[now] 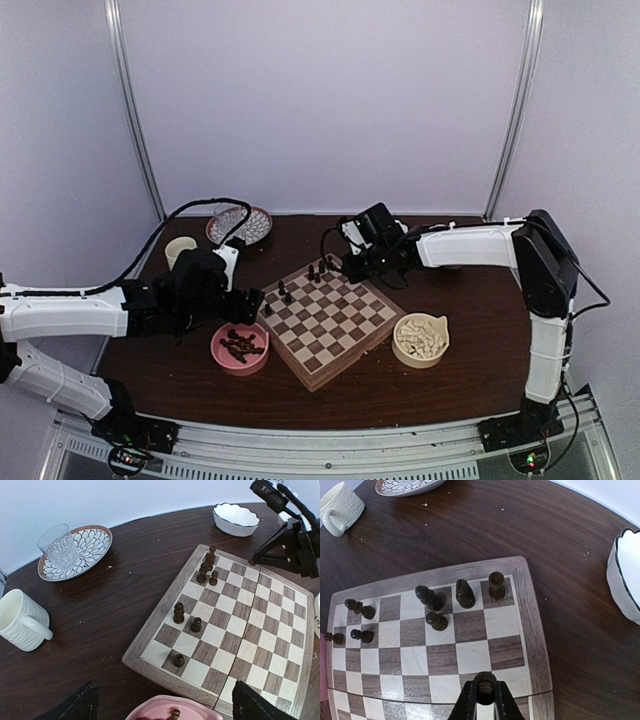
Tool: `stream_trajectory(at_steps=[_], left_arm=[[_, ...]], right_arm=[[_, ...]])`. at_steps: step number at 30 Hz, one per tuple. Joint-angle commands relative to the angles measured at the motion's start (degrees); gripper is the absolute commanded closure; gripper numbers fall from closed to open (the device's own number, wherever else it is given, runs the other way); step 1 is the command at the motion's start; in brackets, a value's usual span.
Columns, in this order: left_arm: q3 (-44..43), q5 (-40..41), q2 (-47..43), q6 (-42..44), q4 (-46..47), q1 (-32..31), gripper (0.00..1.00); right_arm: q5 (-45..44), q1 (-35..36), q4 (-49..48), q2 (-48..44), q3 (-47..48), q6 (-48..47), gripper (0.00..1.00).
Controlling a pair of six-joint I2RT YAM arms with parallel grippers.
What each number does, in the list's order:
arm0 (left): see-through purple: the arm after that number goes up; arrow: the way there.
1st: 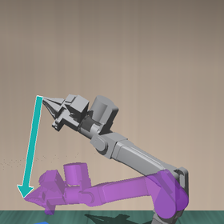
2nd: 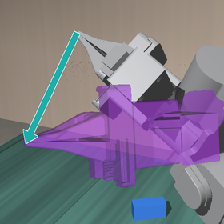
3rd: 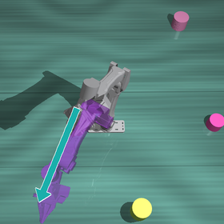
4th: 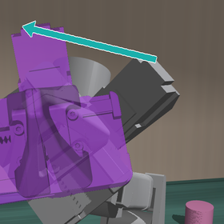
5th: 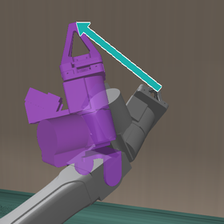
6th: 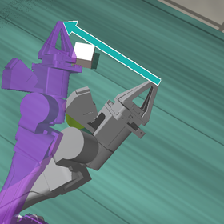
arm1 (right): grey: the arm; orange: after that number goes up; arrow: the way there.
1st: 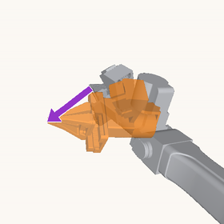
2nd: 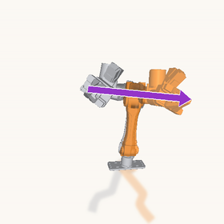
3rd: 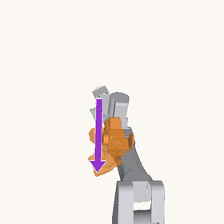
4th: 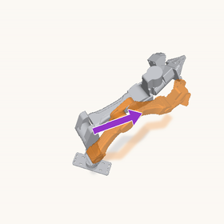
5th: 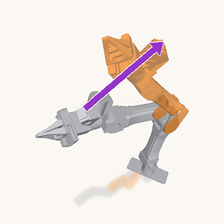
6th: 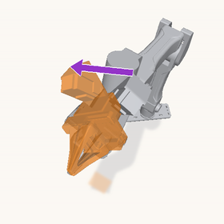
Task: Set up the chess pieces on the board
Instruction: Place the pawn at h7.
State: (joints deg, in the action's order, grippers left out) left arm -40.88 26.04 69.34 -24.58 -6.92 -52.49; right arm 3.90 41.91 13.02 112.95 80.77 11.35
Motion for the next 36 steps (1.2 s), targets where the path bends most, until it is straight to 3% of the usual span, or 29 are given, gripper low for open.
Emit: stream_trajectory(at_steps=[1,11,36], left_arm=[[-0.3,-1.6,0.1,1.0,2.6,0.2,0.08],[0.0,-1.8,-0.6,1.5,2.9,-0.2,0.09],[-0.1,-2.6,-0.2,2.0,3.1,-0.4,0.10]], right_arm=[[-1.4,-1.0,0.7,4.7,4.9,-0.4,0.92],[-0.9,-1.6,1.1,11.2,11.6,-1.7,0.92],[-3.6,-1.6,1.8,14.7,15.3,-2.6,0.88]])
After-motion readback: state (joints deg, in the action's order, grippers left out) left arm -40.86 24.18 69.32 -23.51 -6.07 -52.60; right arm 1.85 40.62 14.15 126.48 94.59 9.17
